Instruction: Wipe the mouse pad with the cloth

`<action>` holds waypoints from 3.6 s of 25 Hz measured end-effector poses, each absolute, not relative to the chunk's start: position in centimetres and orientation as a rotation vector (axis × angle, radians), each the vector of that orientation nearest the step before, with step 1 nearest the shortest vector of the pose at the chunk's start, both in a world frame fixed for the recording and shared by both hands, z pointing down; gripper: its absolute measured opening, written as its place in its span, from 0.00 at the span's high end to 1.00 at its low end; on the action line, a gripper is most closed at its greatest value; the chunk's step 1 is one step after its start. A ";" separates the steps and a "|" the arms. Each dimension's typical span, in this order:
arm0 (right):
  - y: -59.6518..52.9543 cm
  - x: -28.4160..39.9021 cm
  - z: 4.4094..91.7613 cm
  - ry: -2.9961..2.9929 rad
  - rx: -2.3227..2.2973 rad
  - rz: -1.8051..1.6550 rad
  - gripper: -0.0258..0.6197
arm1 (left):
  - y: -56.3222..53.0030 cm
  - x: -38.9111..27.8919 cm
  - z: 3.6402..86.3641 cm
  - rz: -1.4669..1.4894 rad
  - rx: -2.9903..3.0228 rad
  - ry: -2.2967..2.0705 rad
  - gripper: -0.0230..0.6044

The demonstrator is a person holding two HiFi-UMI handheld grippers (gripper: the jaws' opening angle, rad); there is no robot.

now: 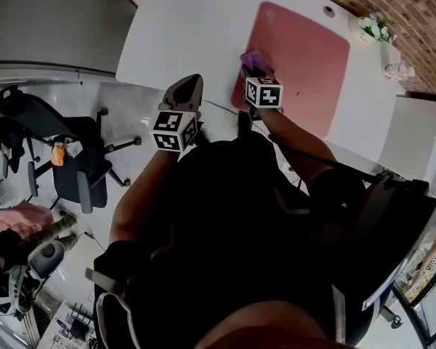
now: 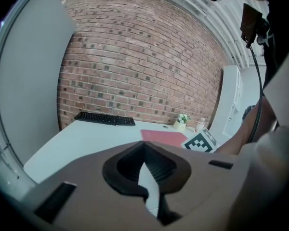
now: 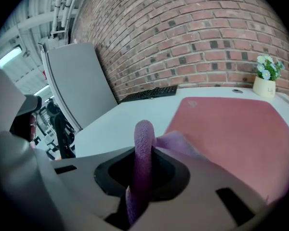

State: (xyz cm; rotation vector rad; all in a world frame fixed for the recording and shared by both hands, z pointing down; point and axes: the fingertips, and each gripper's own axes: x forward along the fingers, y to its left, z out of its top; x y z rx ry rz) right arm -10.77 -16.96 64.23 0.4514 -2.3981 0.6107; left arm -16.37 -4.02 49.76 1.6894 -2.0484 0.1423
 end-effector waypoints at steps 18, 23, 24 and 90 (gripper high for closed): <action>-28.1 -2.8 54.2 -2.610 0.854 0.844 0.87 | -13.0 -13.8 49.1 0.118 1.914 -1.886 0.96; -35.5 6.9 52.8 -2.549 1.193 0.780 0.87 | -18.1 -9.9 48.5 0.135 2.058 -1.759 0.96; -36.9 8.6 52.8 -2.529 1.245 0.762 0.87 | -18.9 -9.3 48.5 0.144 2.075 -1.739 0.96; -32.9 -5.2 64.4 -2.407 0.778 0.734 0.87 | -11.1 -16.2 49.3 0.167 1.727 -2.013 0.96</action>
